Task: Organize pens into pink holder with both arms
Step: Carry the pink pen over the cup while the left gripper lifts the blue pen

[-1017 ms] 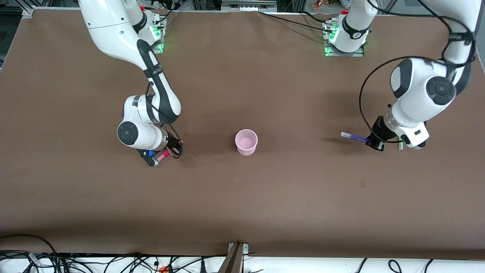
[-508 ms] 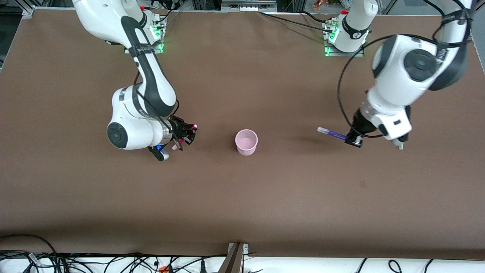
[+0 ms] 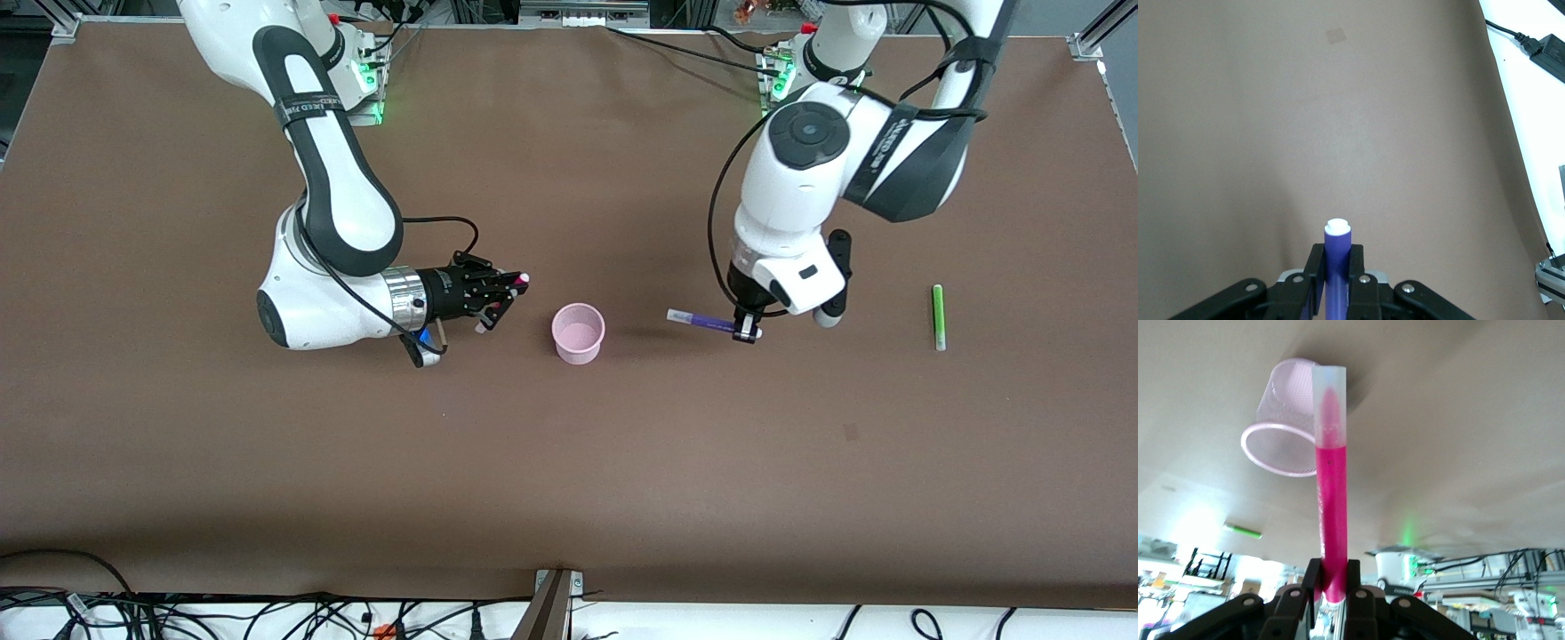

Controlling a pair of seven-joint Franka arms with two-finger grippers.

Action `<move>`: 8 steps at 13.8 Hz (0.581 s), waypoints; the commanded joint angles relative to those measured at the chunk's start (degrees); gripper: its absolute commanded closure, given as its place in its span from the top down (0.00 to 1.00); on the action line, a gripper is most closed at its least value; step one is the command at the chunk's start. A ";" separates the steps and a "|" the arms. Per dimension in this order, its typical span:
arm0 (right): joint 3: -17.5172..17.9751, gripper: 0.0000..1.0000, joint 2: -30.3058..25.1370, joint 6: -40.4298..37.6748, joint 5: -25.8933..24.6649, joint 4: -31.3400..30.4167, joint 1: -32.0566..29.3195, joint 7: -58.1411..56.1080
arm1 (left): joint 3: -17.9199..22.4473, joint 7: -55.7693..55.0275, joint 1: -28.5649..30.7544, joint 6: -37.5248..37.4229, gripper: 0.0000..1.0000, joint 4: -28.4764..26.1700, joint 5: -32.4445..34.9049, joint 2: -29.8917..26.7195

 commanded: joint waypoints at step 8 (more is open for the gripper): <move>0.11 0.00 5.67 5.63 24.27 1.11 3.59 -0.50 | 0.42 -4.12 -1.62 -1.04 0.00 3.34 3.71 2.49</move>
